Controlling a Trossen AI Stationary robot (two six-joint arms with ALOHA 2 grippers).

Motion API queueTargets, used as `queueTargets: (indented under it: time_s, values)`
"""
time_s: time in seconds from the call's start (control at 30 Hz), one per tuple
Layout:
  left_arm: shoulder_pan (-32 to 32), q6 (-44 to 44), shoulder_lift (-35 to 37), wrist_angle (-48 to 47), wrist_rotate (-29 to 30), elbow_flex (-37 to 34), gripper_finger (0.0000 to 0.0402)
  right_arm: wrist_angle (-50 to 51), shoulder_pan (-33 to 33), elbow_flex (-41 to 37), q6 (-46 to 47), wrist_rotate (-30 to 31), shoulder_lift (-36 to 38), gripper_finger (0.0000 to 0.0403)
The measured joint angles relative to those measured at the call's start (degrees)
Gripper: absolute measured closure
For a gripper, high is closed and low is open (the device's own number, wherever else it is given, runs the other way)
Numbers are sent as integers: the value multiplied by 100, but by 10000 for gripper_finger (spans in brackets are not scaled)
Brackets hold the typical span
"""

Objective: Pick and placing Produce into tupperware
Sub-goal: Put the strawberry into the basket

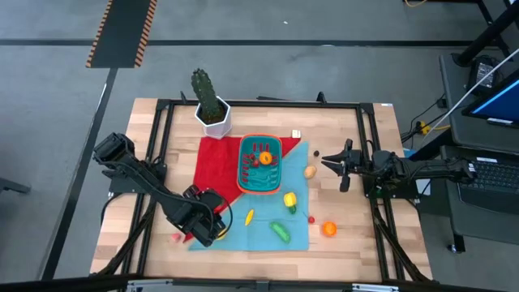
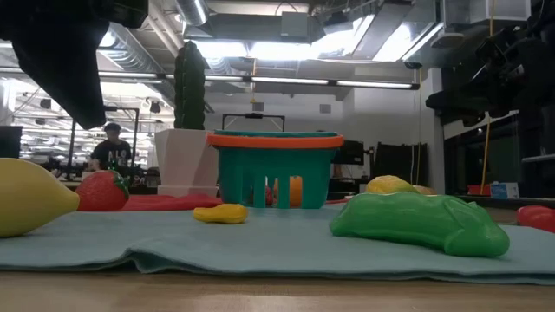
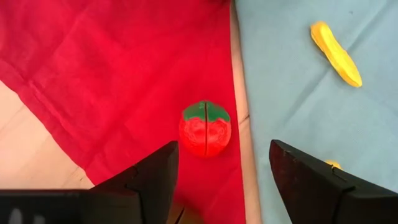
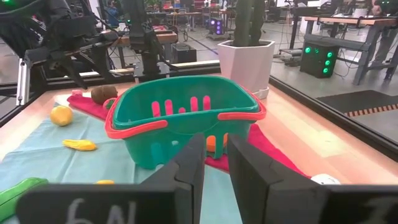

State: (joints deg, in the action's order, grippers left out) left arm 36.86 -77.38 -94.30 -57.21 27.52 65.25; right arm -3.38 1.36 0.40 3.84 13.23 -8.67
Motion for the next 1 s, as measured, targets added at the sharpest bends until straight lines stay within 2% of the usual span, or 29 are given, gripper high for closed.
queueTargets:
  time_s: [0.33,0.53,0.67,1.0]
  values:
    - [-138,159,0,-17,68,0,114,17,1,2,2,-148,2,330]
    - [-177,358,0,44,57,0,111,17,1,1,13,-146,2,330]
    - [-153,291,0,69,-213,0,111,18,1,2,11,-147,2,330]
    - [-135,76,0,344,-153,0,111,20,1,0,13,-146,2,330]
